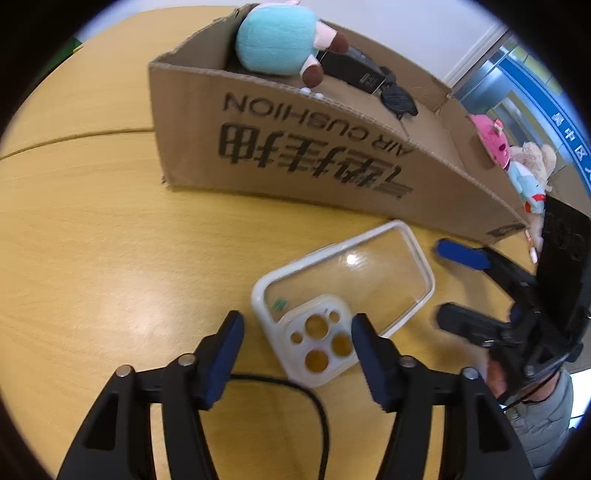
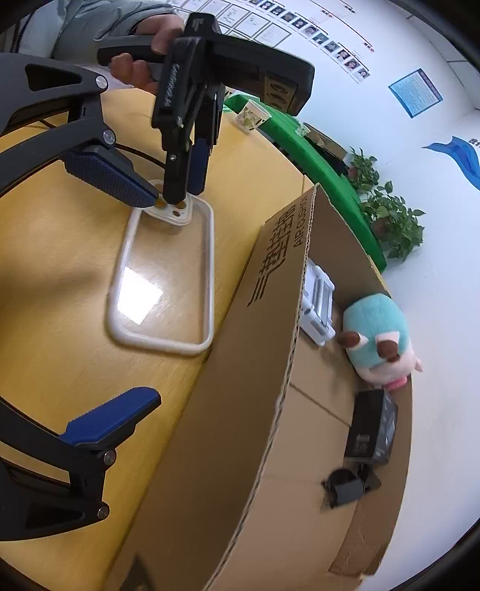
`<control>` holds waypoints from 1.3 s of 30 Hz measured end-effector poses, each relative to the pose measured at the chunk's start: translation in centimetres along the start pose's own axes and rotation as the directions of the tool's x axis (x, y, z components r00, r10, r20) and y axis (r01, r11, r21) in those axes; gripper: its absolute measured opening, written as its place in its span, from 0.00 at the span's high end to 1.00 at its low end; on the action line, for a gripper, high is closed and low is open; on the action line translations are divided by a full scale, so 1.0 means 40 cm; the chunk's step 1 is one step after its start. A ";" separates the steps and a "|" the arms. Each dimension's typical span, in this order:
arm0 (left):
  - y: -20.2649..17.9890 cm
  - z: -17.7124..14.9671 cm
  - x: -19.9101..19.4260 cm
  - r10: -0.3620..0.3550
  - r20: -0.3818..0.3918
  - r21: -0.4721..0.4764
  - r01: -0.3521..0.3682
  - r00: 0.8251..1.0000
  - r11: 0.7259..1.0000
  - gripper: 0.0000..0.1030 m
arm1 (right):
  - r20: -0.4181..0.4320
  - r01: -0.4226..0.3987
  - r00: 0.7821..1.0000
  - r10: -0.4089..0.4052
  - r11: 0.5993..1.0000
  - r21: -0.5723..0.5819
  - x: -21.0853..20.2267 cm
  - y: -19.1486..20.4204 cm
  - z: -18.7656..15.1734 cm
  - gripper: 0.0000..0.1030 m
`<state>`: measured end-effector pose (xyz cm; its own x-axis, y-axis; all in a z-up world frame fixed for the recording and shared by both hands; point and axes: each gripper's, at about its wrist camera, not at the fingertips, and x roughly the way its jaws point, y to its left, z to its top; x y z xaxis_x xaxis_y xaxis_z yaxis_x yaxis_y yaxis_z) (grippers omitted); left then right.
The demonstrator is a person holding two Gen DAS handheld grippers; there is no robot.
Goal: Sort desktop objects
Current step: 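Grasp the clear phone case by its white rim with the left gripper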
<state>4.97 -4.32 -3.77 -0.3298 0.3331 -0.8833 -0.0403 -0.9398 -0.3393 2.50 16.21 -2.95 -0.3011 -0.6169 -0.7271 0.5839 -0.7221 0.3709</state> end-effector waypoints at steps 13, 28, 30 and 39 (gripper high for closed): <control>-0.072 0.026 -0.056 -0.106 0.106 0.116 0.093 0.989 0.989 0.41 | 0.080 -0.090 0.993 0.083 0.993 0.078 -0.017 -0.033 -0.007 0.02; -0.150 0.005 -0.043 -0.243 0.080 0.229 0.219 0.967 0.948 0.41 | 0.225 0.003 0.974 -0.028 0.994 0.111 -0.216 -0.036 -0.111 0.02; -0.144 0.005 -0.039 -0.224 0.068 0.207 0.206 0.972 0.956 0.41 | 0.208 0.022 0.977 -0.050 0.990 0.138 -0.213 -0.053 -0.118 0.03; -0.135 -0.023 0.036 -0.124 -0.044 0.201 0.130 0.991 0.971 0.69 | 0.038 0.225 0.972 -0.231 0.966 0.130 -0.156 -0.092 -0.132 0.39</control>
<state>5.56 1.32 -3.51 -0.2804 0.4499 -0.8479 -0.2718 -0.8844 -0.3794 6.19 24.36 -2.83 -0.4564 -0.4444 -0.7708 0.3985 -0.8767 0.2696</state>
